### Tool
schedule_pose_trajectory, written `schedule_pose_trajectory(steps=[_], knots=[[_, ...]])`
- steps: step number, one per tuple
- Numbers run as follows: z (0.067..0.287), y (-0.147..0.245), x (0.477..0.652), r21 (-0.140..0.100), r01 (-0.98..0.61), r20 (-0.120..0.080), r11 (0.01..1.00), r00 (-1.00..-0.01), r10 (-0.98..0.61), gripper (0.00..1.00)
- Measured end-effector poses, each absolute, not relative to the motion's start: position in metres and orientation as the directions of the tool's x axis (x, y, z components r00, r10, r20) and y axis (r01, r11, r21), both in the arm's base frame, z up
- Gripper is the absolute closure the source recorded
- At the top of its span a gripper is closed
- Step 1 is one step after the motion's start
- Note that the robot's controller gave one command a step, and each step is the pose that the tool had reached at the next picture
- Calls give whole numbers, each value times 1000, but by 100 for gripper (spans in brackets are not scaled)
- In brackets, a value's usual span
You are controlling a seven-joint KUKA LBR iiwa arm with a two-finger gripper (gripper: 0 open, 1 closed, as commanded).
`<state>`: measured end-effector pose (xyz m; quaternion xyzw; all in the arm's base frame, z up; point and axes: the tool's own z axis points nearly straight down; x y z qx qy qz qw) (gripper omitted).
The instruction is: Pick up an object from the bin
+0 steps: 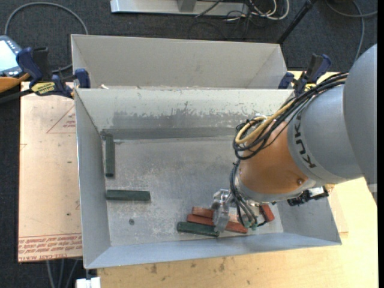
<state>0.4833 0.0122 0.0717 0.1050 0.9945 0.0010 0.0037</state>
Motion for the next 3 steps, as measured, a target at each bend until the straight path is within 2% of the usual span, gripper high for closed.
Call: schedule_pose_trajectory(steps=[3], knots=[[72, 12, 483, 3, 209, -7, 978, -978, 209, 100]])
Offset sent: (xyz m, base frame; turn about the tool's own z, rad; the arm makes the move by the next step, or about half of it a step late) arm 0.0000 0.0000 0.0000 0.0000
